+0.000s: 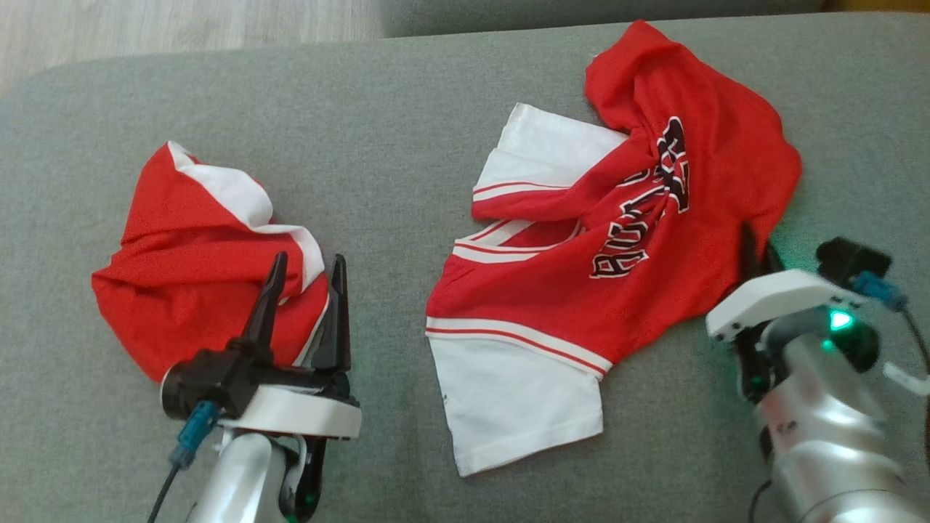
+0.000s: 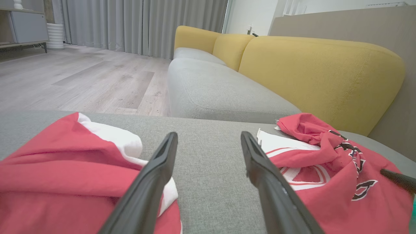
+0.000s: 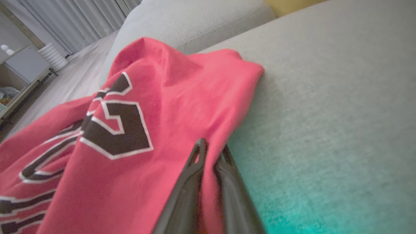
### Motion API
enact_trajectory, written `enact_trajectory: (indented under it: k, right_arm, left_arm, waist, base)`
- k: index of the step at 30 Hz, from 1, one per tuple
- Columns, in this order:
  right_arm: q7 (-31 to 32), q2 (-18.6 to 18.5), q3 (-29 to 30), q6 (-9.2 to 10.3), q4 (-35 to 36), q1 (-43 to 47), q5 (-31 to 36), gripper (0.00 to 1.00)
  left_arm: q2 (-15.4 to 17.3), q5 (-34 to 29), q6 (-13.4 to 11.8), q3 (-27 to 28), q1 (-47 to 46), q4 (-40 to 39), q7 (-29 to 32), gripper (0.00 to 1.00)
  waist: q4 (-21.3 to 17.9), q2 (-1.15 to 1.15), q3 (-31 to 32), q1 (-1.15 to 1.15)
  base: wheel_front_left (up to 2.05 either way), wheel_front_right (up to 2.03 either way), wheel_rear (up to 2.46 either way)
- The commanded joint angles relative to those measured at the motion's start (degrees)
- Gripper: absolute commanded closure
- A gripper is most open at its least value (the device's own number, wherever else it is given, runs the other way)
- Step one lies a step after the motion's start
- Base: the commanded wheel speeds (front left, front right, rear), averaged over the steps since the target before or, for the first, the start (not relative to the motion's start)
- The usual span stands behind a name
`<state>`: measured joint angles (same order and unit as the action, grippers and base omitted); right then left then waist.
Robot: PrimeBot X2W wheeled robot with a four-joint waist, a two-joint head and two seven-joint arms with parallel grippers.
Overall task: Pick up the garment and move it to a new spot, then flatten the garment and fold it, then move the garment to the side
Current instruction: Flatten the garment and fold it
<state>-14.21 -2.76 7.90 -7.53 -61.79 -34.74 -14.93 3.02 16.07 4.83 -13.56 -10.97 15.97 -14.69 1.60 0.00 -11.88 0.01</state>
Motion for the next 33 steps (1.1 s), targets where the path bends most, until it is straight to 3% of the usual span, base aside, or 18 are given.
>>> enact_trajectory:
  k: [1, 9, 15, 24, 31, 32, 33]
  right_arm:
    - [-0.74, -0.12, 0.17, 0.04, 2.35, -1.25, 1.81, 1.00]
    - [-0.77, -0.12, 15.76, 0.04, 13.69, 4.32, 15.67, 1.00]
    - [-0.78, -0.12, 20.63, 0.04, 17.85, 6.07, 24.57, 1.00]
    - [2.31, -0.12, 11.63, 0.04, 20.99, 4.01, 37.10, 1.00]
    - [9.27, -0.11, -2.26, 0.04, 20.39, 3.96, 38.48, 1.00]
    - [10.39, -0.11, -4.68, 0.04, 19.56, 4.10, 37.89, 0.72]
    - [11.17, -0.11, -7.05, 0.04, 18.88, 4.19, 37.08, 0.00]
  left_arm:
    - [0.47, -0.49, 0.09, 1.81, -1.75, -1.64, -0.30, 0.00]
    - [0.42, -0.38, -0.18, 2.16, -0.68, -1.39, -0.30, 0.00]
    - [0.33, -0.24, -0.30, 1.96, -0.39, -1.51, -0.30, 0.00]
    - [0.18, 0.31, -0.08, 1.39, -1.03, -1.52, -0.31, 0.00]
    - [0.07, 0.55, -0.08, 0.83, -1.97, -1.27, -0.31, 0.00]
    - [0.06, 0.56, -0.07, 0.80, -2.06, -1.24, -0.31, 0.00]
    - [0.05, 0.57, -0.07, 0.80, -2.12, -1.21, -0.31, 0.00]
  waist:
    - [-0.09, 0.00, 0.19, -0.01]
    - [-0.98, 0.00, 2.88, -0.01]
    - [-1.47, 0.00, 3.51, -0.01]
    - [0.31, 0.00, 2.19, -0.01]
    - [2.65, 0.00, 0.70, -0.01]
    - [2.88, 0.00, 0.57, -0.01]
    - [3.01, 0.00, 0.50, -0.01]
  base:
    - [0.00, 0.00, 0.00]
    - [0.00, 0.00, 0.00]
    - [0.00, 0.00, 0.00]
    - [0.00, 0.00, 0.00]
    - [0.00, 0.00, 0.00]
    - [0.00, 0.00, 0.00]
    - [0.00, 0.00, 0.00]
